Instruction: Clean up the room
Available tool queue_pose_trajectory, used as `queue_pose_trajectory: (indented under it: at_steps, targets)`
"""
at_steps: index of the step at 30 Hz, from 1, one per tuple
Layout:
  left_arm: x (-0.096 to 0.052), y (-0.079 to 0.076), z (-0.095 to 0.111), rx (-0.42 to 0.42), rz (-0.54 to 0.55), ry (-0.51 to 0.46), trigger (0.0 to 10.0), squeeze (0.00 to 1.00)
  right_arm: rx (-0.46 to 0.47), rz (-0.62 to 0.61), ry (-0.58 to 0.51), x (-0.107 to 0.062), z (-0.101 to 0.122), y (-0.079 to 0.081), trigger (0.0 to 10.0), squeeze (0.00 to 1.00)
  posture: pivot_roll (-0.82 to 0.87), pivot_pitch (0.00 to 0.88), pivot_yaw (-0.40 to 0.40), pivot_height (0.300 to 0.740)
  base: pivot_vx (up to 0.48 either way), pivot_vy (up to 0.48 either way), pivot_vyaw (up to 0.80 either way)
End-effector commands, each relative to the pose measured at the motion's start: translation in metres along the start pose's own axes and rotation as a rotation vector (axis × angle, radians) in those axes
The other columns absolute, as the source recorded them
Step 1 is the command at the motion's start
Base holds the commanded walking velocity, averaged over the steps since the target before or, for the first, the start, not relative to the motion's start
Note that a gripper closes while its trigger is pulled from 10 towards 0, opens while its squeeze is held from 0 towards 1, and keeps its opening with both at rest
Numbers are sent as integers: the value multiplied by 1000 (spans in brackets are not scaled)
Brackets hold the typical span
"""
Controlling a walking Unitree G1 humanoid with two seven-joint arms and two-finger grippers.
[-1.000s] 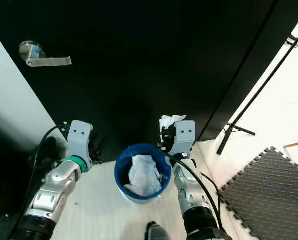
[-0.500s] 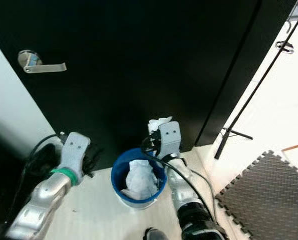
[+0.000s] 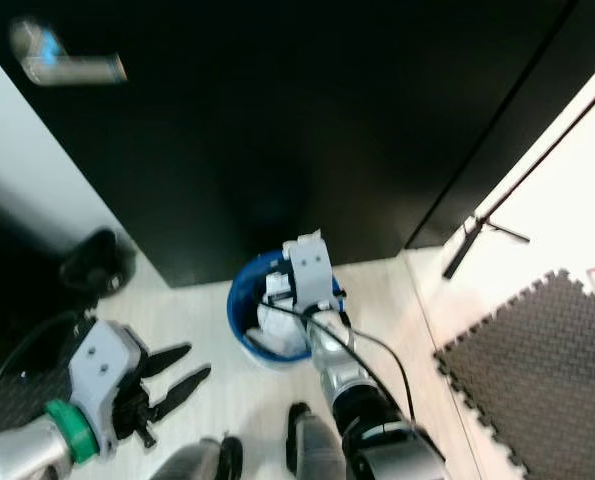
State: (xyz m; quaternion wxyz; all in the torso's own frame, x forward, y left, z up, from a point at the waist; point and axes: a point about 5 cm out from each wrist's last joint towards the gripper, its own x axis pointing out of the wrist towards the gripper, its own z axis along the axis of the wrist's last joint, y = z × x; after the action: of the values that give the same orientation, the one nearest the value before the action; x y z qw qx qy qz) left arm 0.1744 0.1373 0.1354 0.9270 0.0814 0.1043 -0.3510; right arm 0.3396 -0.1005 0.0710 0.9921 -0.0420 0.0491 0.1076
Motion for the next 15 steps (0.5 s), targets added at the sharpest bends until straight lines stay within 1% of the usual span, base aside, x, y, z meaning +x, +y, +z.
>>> queue_pose_trajectory:
  at_steps: [1,2,3,4,6,7,8,11,12,15]
  targets:
    - [-9,-3,-3,-27,-10,41,10000,0,10,1,27,-3,-9,3,10000,0,143,359,88,740,0,0,0]
    - [-15,-4,-4,-35,-6,68,10000,0,13,2,24,-2,-8,5,10000,24,157,370,87,740,0,0,0]
    - [-19,-4,-5,-40,-4,86,10000,0,14,2,22,-2,-8,6,10000,24,157,370,87,740,0,0,0]
    - [-23,-4,-6,-44,8,100,10000,0,12,-6,23,-2,-8,6,10000,608,173,379,88,740,0,0,0]
    - [-27,-4,-5,-48,19,109,10000,0,8,-19,23,-2,-9,5,10000,608,173,379,88,740,0,0,0]
    - [-28,-4,-5,-55,21,112,10000,0,6,-29,17,-2,-9,5,10000,1000,186,383,88,740,0,0,0]
    - [-28,-4,-5,-55,21,112,10000,0,6,-29,17,-2,-9,5,10000,1000,186,383,88,740,0,0,0]
    - [-27,-6,-3,-64,16,115,10000,0,30,-45,-49,0,1,4,10000,1000,181,376,87,740,0,0,0]
    - [-24,-6,-2,-62,13,109,10000,0,38,-60,-73,1,5,2,10000,0,170,359,82,740,0,0,0]
    - [-15,-3,-1,-59,10,89,10000,0,29,-84,-94,3,10,-5,10000,0,156,338,74,740,0,0,0]
